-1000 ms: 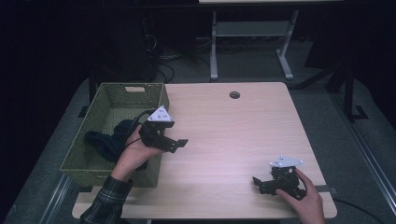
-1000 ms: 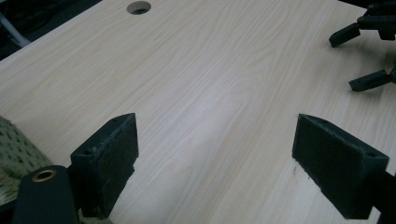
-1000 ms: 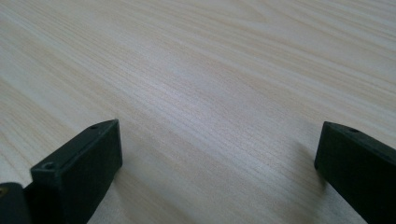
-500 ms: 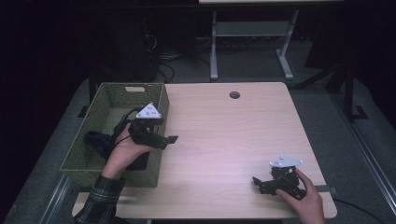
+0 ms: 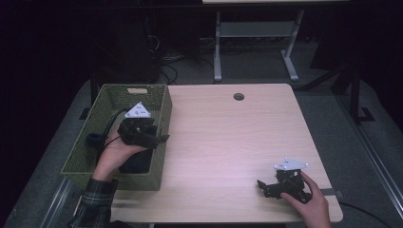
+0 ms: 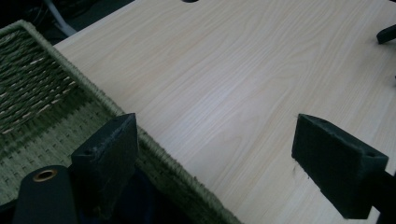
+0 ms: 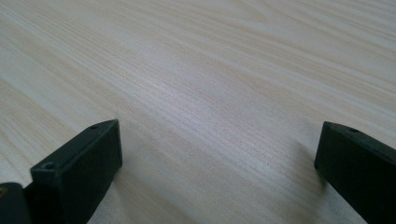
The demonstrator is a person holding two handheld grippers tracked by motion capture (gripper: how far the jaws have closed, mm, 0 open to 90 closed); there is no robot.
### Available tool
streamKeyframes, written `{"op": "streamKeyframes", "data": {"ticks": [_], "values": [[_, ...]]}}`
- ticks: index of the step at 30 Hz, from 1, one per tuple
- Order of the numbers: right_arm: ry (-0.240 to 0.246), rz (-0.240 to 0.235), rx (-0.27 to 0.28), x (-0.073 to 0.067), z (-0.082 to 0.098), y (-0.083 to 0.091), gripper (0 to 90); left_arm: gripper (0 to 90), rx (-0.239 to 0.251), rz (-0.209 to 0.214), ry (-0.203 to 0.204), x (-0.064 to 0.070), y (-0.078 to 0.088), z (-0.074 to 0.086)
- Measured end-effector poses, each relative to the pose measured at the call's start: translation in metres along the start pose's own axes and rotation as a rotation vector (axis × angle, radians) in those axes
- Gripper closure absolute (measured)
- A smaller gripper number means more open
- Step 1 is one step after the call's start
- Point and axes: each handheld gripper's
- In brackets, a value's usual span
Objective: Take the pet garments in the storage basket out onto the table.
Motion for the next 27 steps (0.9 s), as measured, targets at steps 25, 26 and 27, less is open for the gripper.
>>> {"op": "streamKeyframes", "data": {"ticks": [25, 26, 27], "values": [[0.001, 0.0, 0.0, 0.0, 0.0, 0.0, 0.5, 14.3, -0.075, -0.122, 0.055, -0.039, 0.028, 0.028], [0.0, 0.0, 0.0, 0.0, 0.0, 0.0, 0.5, 14.3, -0.091, -0.127, 0.059, -0.04, 0.027, 0.032], [0.0, 0.0, 0.0, 0.0, 0.0, 0.0, 0.5, 14.3, -0.098, -0.128, 0.062, -0.042, 0.027, 0.034]]}}
Point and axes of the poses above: each handheld gripper's, and its own axes: y roughly backward along the jaws, z roughly out of its underside, x roughly to its right, and after that the axes turned 11 degrees about x, right-handed
